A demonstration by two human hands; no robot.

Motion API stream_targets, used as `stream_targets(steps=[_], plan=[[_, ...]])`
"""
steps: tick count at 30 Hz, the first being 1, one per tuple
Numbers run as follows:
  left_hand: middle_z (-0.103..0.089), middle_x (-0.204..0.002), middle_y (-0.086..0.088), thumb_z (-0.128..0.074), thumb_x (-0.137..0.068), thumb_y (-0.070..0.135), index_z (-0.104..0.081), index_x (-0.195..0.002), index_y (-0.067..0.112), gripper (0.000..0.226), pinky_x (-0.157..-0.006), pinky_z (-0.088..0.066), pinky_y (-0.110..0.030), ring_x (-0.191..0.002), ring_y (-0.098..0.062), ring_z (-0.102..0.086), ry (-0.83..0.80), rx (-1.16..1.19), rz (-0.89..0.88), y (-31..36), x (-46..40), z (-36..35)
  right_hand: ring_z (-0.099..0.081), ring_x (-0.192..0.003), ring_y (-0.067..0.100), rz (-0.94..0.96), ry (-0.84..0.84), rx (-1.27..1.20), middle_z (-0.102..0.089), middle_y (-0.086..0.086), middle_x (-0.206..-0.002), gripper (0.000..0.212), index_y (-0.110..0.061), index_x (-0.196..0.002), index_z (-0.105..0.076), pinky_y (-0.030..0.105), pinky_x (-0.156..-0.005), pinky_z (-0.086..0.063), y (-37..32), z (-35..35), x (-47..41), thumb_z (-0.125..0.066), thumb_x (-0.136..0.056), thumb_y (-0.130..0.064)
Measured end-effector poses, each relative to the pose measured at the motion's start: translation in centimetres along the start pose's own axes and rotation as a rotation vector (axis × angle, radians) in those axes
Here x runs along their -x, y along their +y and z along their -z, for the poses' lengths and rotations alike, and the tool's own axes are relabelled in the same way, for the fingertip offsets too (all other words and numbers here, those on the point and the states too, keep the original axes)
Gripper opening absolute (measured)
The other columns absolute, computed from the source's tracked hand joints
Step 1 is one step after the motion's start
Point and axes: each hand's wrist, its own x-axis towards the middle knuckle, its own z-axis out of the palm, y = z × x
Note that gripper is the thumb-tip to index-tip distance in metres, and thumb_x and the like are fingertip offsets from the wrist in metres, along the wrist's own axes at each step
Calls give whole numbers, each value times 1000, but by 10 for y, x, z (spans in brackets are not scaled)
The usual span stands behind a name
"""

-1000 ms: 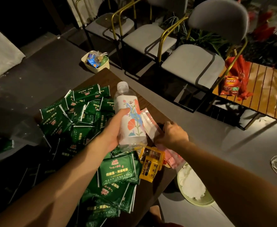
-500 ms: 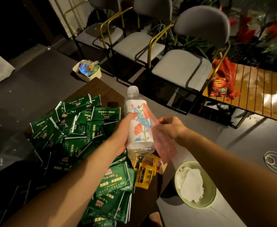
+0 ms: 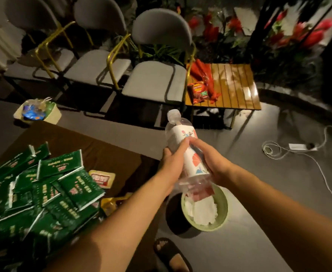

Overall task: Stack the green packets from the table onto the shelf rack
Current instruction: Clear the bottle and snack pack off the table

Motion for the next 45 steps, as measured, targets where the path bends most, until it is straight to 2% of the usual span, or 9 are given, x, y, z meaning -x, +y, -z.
stream_targets(steps=[5, 8, 12, 17, 26, 28, 32, 37, 45], plan=[[-68, -116, -15, -59, -64, 75, -49, -128, 13, 90, -91, -58, -48, -98, -34, -71, -4, -87, 117, -53, -19, -67, -70, -65, 21, -25, 140, -175, -72, 11, -81, 50, -8, -111, -63, 29, -59, -58, 53, 65, 18, -55, -93, -54], [-68, -112, -13, -57, -73, 77, -46, -119, 12, 81, -91, -57, -46, -98, -34, -70, 70, -239, 194, -103, -36, -86, -70, -64, 22, -98, 222, -209, -72, 11, -80, 47, -9, -105, -64, 30, -63, -57, 95, 94, 12, -56, -93, -54], [-73, -109, -12, -56, -44, 89, -59, -128, 13, 113, -91, -58, -48, -95, -34, -72, 78, -255, 327, -196, -90, -90, -70, -63, 22, -211, 230, -297, -72, 12, -80, 44, -7, -107, -64, 30, -58, -57, 158, 123, -15, -55, -95, -49], [-72, -109, -16, -52, -99, 45, -63, -119, 9, 43, -75, -59, -34, -90, -28, -69, 16, -190, 459, -253, -123, -79, -70, -64, 23, -396, 230, -325, -73, 12, -81, 43, -6, -109, -64, 30, -58, -58, 234, 153, -70, -56, -96, -47], [-72, -113, -12, -60, -70, 66, -56, -136, 16, 83, -93, -58, -48, -99, -31, -71, -48, -321, 533, -353, -217, -71, -72, -76, 27, -452, 349, -298, -74, 12, -90, 47, -7, -122, -60, 35, -59, -59, 315, 201, -155, -56, -98, -47], [-64, -131, -11, -57, -76, 66, -43, -148, 19, 87, -102, -51, -47, -114, -32, -64, -46, -409, 483, -355, -226, -69, -68, -86, 26, -416, 476, -276, -70, 10, -96, 41, -10, -119, -61, 36, -64, -55, 319, 212, -162, -56, -98, -44], [-50, -147, -5, -44, -104, 37, -39, -152, 22, 51, -108, -41, -39, -131, -30, -49, -30, -551, 373, -345, -212, -61, -61, -77, 17, -351, 717, -194, -64, 3, -86, 26, -9, -111, -64, 30, -65, -50, 320, 224, -146, -51, -102, -30], [-61, -131, -8, -38, -106, 24, -57, -137, 18, 38, -89, -45, -31, -109, -25, -56, -11, -537, 305, -321, -179, -70, -66, -96, 23, -354, 699, -170, -68, 9, -107, 29, -5, -112, -64, 36, -78, -57, 305, 208, -112, -43, -105, -25], [-68, -117, -10, -42, -105, 28, -63, -109, 22, 21, -78, -53, -35, -99, -27, -67, -39, -395, 139, -234, -96, -74, -65, -76, 22, -132, 614, -170, -66, 7, -75, 28, -7, -91, -67, 33, -72, -55, 213, 150, -36, -47, -102, -24]])
